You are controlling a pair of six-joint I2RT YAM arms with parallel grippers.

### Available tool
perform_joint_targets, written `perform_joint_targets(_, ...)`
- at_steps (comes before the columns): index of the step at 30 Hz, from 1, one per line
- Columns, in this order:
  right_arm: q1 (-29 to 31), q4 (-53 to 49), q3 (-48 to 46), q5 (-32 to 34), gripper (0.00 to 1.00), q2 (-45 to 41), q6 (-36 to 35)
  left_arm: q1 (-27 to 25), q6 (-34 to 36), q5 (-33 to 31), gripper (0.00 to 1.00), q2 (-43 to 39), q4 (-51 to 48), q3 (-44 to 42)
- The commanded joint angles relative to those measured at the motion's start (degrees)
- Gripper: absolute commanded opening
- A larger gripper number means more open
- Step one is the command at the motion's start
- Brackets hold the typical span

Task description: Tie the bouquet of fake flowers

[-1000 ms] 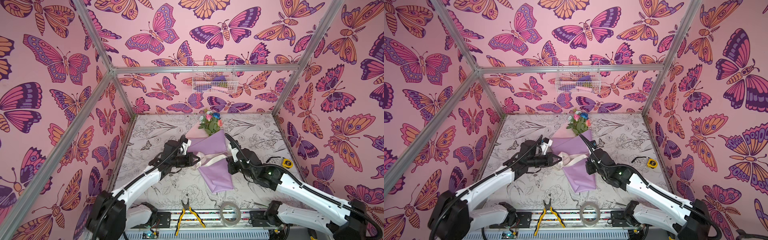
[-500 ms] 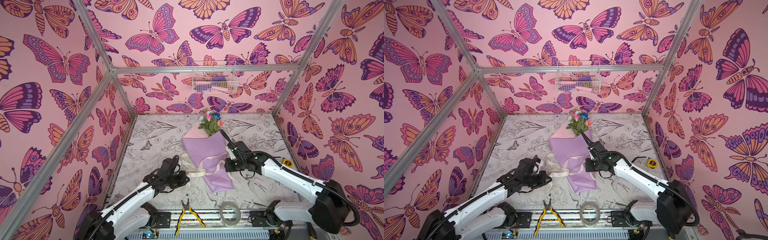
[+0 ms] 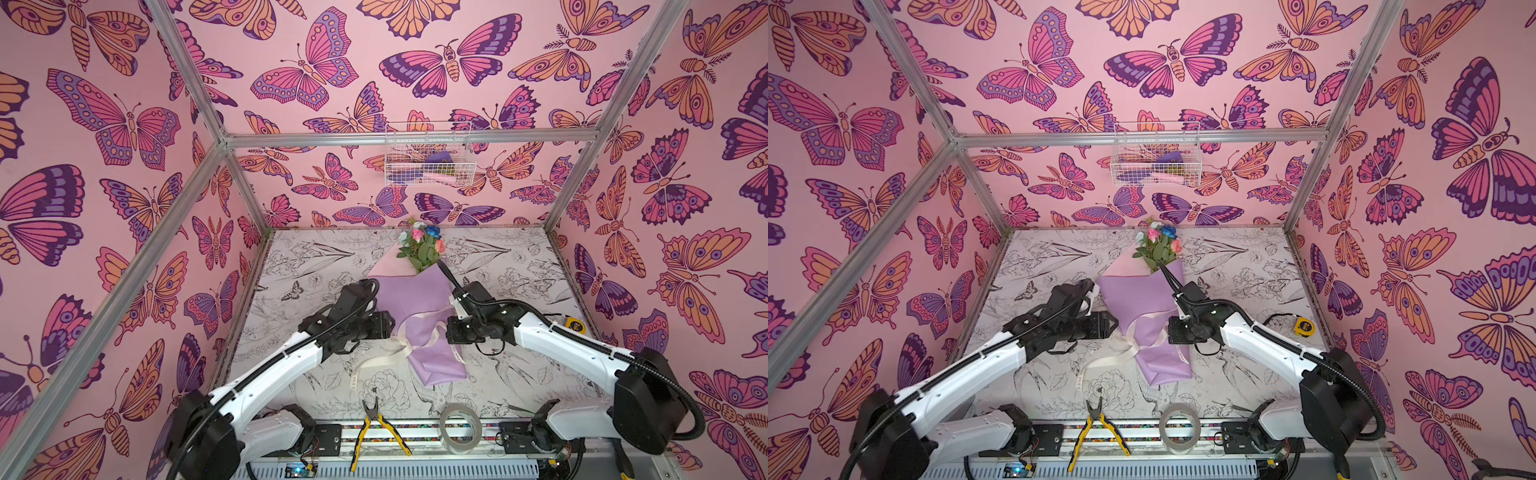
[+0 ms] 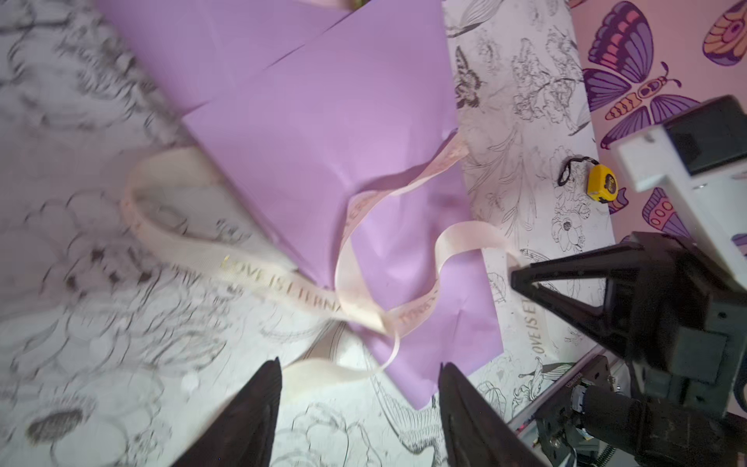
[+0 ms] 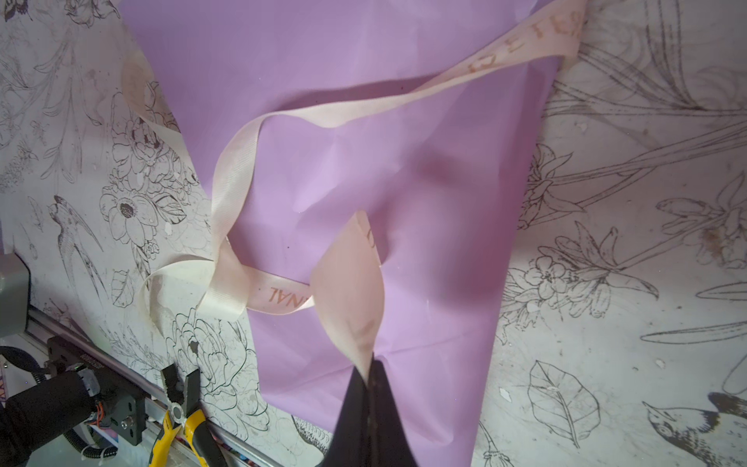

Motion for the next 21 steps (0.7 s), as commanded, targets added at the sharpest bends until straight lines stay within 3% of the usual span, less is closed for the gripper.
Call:
perform_joint_targets(1,-0.9,1.5,0.7,-0.8,0.00,0.3,1.9,-0.9,11.3,0.2,0.61,9.9,6.1,3.8)
perform_joint_targets(6,-2.2,3.1,-0.4,-3.3,0.00,0.4,2.9,-1.5,17.9,2.0,0.58,23.8,6.1,12.4)
perform_joint_targets(15,-2.9,5.2,-2.0,-4.7,0.00,1.3,4.4,-2.0,20.1,2.0,0.55,33.5,1.5,18.8)
perform_joint_targets(21,-2.9,7.0,-2.5,-5.7,0.00,2.6,5.0,-2.6,19.3,1.9,0.30,35.6,1.3,19.7)
